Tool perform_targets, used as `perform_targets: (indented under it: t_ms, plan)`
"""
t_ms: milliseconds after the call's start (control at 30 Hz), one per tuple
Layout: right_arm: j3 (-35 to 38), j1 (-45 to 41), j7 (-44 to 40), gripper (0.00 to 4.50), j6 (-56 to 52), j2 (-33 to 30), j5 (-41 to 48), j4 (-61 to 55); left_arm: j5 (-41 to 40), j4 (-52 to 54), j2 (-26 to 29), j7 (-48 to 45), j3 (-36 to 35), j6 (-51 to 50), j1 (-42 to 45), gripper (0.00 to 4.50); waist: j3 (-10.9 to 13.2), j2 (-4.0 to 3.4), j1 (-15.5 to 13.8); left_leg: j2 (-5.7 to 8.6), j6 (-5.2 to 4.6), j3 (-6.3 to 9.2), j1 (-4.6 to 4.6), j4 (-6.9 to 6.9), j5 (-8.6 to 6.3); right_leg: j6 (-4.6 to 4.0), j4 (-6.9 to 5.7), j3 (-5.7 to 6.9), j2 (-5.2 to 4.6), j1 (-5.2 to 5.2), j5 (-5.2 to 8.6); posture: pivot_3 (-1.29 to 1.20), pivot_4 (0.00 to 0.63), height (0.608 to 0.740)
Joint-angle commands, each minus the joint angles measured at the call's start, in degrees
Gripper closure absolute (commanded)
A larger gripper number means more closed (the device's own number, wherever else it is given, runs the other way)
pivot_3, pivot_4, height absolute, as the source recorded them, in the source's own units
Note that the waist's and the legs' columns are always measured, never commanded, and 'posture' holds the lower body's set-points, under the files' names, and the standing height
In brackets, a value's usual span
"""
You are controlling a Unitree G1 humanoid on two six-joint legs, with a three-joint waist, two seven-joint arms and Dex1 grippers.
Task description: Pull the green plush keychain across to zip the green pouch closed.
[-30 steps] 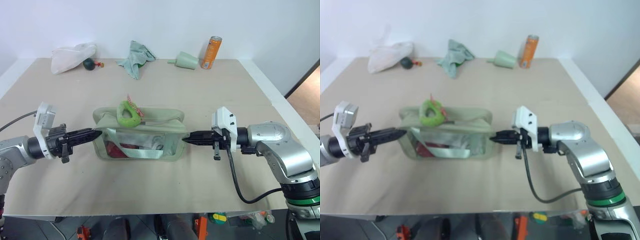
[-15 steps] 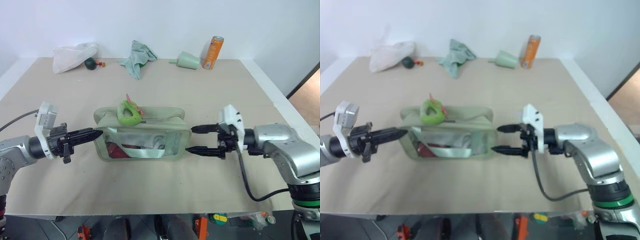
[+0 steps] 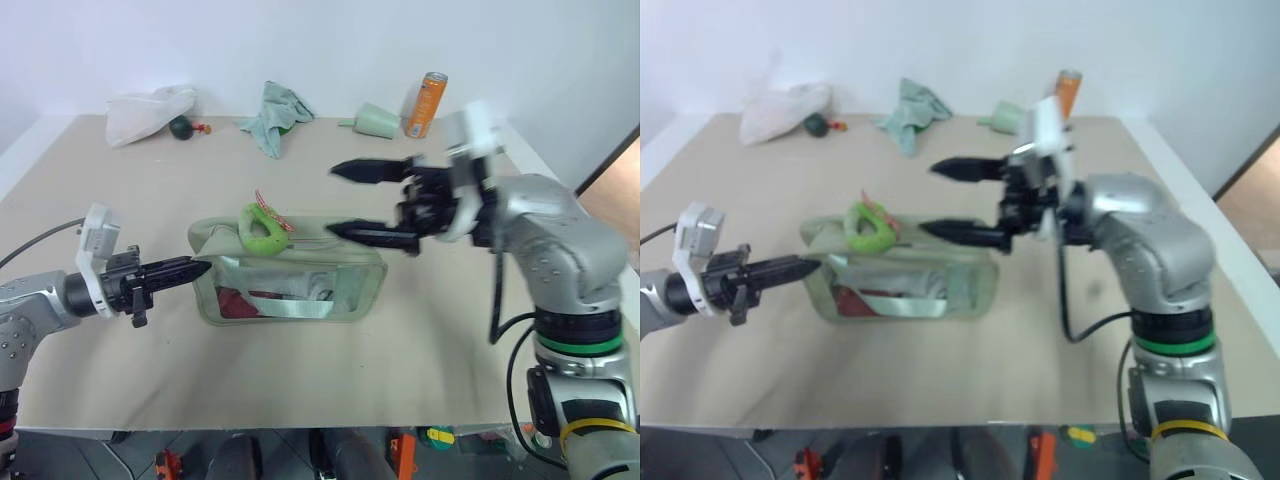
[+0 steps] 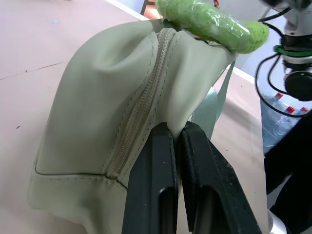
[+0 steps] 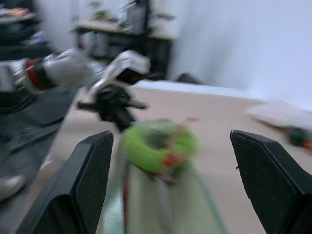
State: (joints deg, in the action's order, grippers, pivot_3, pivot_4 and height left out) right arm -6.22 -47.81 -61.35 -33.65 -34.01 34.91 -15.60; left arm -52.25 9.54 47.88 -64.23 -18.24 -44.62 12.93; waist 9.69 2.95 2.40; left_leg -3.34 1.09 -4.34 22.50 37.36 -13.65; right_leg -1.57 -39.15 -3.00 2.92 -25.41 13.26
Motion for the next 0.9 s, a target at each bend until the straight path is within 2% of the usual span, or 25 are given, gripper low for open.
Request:
perform_targets:
  t_ms: [33, 200, 467, 900]
  plan:
    - [-4.0, -2.7, -1.0, 0.55, 5.6, 0.6, -6.4, 1.4, 0.0, 1.9, -0.4, -0.4, 0.5, 0.8, 0.2, 4.50, 0.0, 0.01, -0.3, 0.07, 0.00, 0.00, 0.03, 0.00, 0.00, -0.01, 0.01, 0.03, -0.09, 0.00, 0.01, 0.00, 0.150, 0.740]
    - [-6.4, -4.2, -2.7, 0.55, 8.6, 2.8, -9.0, 3.8, 0.1, 2.0, -0.6, -0.3, 0.8, 1.2, -0.1, 4.50, 0.0, 0.01, -0.2, 0.36, -0.12, -0.13, 0.08, 0.10, -0.07, 0.02, 0.03, -0.13, -0.38, 0.00, 0.01, 0.00, 0.150, 0.740]
    - [-7.6, -4.7, -4.4, 0.55, 9.9, 6.1, -10.4, 6.3, 0.0, 2.4, -0.9, 0.1, 1.0, 1.1, -0.2, 4.50, 0.0, 0.01, -0.2, 0.30, -0.12, -0.02, 0.07, 0.09, -0.07, 0.00, 0.02, -0.02, -0.30, 0.01, 0.02, 0.00, 0.150, 0.740]
    - [-8.5, -4.5, -6.4, 0.55, 11.0, 7.7, -12.9, 8.7, -0.7, 3.2, -1.5, 2.0, 0.9, 0.3, 0.3, 4.50, 0.0, 0.01, -0.2, 0.33, -0.11, -0.02, 0.07, 0.10, -0.06, 0.00, 0.01, -0.02, -0.34, 0.03, 0.01, 0.00, 0.150, 0.740]
